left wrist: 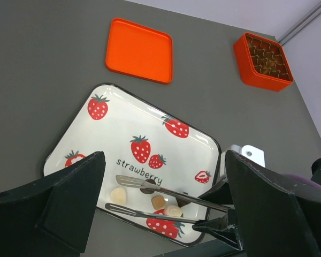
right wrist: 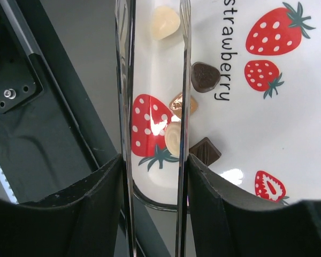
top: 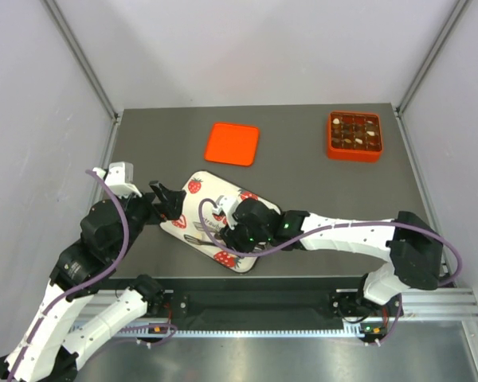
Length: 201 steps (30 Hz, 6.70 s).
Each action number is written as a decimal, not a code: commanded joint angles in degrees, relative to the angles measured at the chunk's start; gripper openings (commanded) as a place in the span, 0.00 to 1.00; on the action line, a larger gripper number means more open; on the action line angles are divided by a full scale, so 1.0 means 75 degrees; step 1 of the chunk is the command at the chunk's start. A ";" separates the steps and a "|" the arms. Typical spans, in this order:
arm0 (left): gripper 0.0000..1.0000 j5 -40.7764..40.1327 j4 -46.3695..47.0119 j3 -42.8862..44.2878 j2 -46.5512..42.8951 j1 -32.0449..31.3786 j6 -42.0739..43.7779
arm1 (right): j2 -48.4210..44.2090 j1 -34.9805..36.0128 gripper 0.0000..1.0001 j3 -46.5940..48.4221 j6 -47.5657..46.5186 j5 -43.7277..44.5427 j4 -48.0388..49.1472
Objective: Pack the chocolate
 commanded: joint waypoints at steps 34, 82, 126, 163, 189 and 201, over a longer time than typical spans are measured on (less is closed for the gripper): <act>0.98 0.0006 0.0210 -0.0013 -0.0076 0.0012 -0.0074 | -0.0107 -0.0135 0.33 0.0285 0.0390 0.0612 0.0572; 0.99 0.2901 0.1522 -0.1302 0.2654 0.0023 0.0207 | 0.1239 -0.9909 0.34 0.2887 0.0790 0.1784 -0.1584; 0.99 0.1835 0.0878 -0.0669 0.2022 0.0023 0.0125 | -0.3012 -0.4629 0.42 -0.0484 0.0965 0.0483 -0.1795; 0.99 0.1600 0.0772 -0.0680 0.1635 0.0023 -0.0133 | -0.3528 0.0778 0.44 -0.2011 0.2301 0.2497 -0.1994; 0.99 0.1518 0.0655 -0.0669 0.1448 0.0023 -0.0168 | -0.3190 0.1094 0.43 -0.1929 0.2722 0.2076 -0.2310; 0.99 0.1506 0.0632 -0.0645 0.1459 0.0023 -0.0156 | -0.2873 0.1200 0.43 -0.1777 0.2922 0.2709 -0.2802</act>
